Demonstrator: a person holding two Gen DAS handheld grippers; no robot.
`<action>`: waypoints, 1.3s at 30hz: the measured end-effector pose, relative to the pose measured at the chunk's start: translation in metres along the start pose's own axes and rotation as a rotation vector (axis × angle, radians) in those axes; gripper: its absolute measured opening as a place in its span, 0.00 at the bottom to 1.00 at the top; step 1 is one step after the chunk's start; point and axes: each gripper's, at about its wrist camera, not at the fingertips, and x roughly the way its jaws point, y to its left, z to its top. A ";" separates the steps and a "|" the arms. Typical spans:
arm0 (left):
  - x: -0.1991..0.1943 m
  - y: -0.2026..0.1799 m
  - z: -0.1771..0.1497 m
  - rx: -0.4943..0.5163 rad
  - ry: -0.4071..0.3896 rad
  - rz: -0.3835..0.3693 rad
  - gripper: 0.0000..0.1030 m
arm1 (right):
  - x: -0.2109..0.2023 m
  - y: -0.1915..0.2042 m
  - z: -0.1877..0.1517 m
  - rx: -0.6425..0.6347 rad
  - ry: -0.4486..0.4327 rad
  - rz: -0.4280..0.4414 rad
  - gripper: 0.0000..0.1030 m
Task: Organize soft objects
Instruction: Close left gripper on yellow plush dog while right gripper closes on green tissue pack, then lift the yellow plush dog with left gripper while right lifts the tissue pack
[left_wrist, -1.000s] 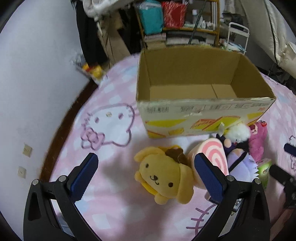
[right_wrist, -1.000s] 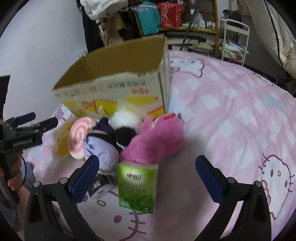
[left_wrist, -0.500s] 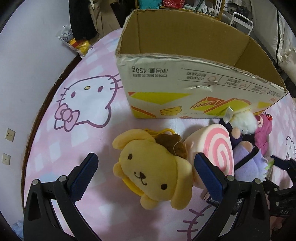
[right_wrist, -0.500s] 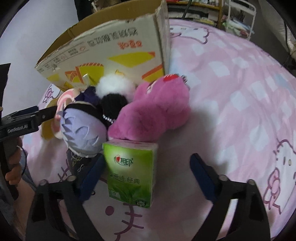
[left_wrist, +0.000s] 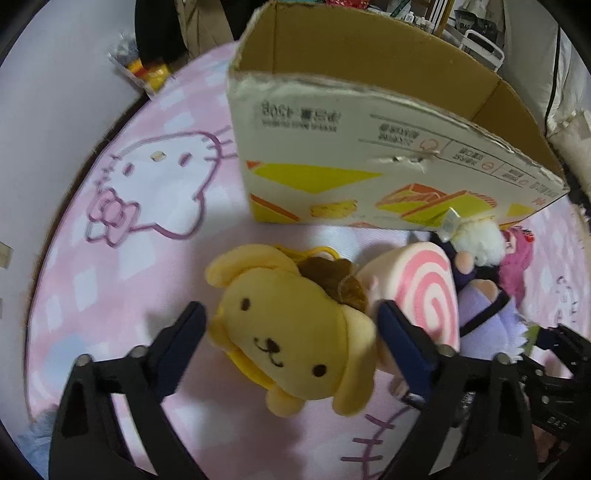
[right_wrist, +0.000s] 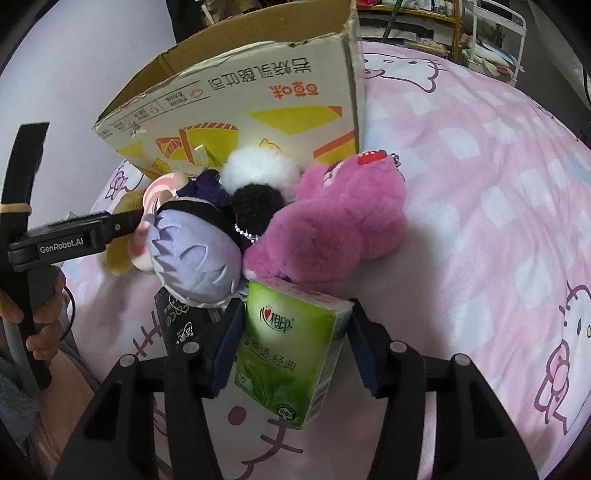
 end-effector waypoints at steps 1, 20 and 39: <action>0.001 0.001 0.000 -0.007 0.003 0.002 0.85 | -0.002 -0.001 -0.001 0.005 -0.006 -0.002 0.57; -0.002 0.009 -0.005 -0.026 0.006 0.020 0.79 | -0.036 -0.006 0.004 0.009 -0.173 -0.067 0.55; -0.021 0.000 -0.023 -0.019 -0.021 0.013 0.59 | -0.061 0.000 0.003 -0.010 -0.282 -0.095 0.55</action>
